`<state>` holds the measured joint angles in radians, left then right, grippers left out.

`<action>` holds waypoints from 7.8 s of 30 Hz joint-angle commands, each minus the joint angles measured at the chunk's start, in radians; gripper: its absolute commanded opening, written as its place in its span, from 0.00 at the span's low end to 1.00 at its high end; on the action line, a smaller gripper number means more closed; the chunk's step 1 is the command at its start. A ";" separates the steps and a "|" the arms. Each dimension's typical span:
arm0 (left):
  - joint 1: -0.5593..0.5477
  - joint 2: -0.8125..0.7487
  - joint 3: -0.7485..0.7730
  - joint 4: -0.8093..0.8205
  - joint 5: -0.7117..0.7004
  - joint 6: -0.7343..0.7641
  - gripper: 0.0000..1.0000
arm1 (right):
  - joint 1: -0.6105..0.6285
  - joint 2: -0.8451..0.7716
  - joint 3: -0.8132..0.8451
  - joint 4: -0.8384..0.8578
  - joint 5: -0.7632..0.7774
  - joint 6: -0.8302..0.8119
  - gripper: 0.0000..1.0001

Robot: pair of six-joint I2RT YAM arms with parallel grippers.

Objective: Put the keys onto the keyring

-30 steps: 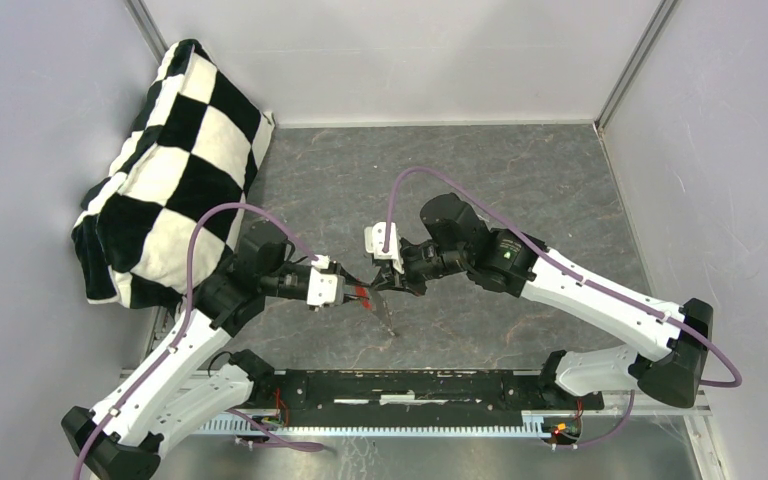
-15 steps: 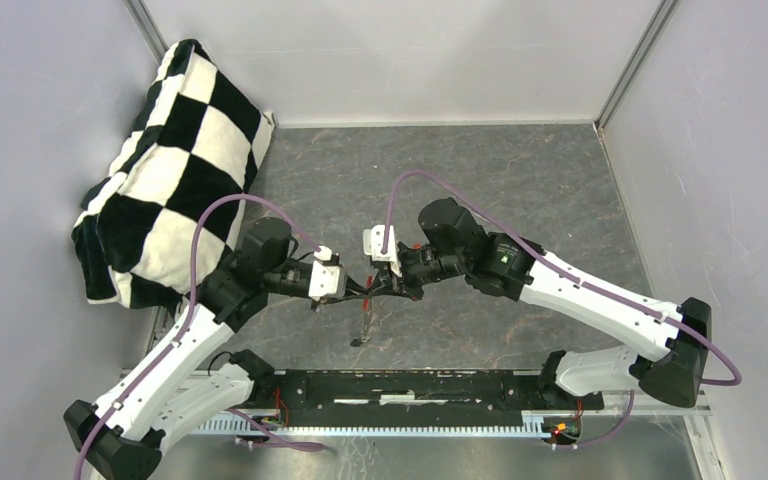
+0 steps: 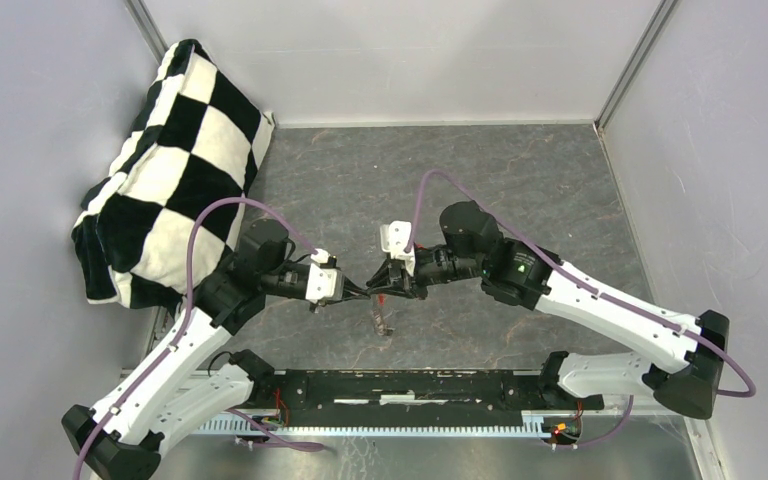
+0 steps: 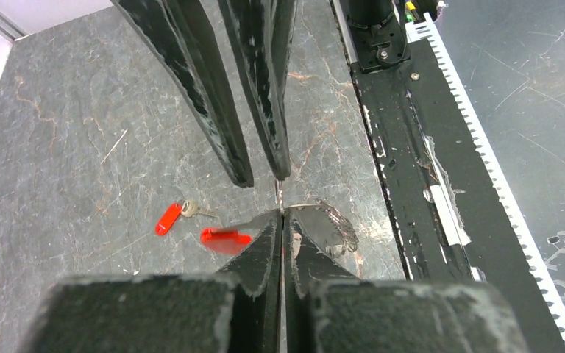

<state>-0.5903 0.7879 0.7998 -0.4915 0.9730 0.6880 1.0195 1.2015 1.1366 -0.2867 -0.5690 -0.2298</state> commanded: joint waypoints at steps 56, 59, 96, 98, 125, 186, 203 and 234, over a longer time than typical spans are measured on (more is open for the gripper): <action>-0.004 0.004 0.055 0.373 0.318 -0.352 0.02 | -0.026 -0.250 -0.479 0.954 -0.086 0.304 0.09; -0.003 0.004 0.050 0.301 0.322 -0.293 0.02 | -0.026 -0.257 -0.469 0.906 -0.071 0.305 0.01; -0.004 0.076 0.101 -0.154 0.147 0.252 0.33 | -0.020 0.110 0.238 -0.441 0.016 -0.036 0.01; -0.005 0.091 0.109 -0.154 0.148 0.251 0.32 | -0.016 0.125 0.252 -0.457 0.022 -0.037 0.01; -0.014 0.124 0.048 -0.110 0.164 0.156 0.29 | 0.012 0.179 0.272 -0.362 0.018 0.003 0.01; -0.028 0.133 0.255 -0.113 0.435 0.237 0.02 | 0.010 -0.434 -0.579 0.836 -0.058 0.180 0.47; -0.028 0.117 0.238 -0.116 0.361 0.235 0.02 | 0.012 -0.420 -0.548 0.731 0.049 0.201 0.47; -0.028 0.192 0.319 -0.385 0.074 0.387 0.02 | 0.030 -0.133 -0.144 0.129 0.103 0.086 0.43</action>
<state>-0.6147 0.9939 1.0710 -0.8837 1.0370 1.0206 1.0351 1.0557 0.9539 -0.1162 -0.4835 -0.1341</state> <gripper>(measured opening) 0.026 0.437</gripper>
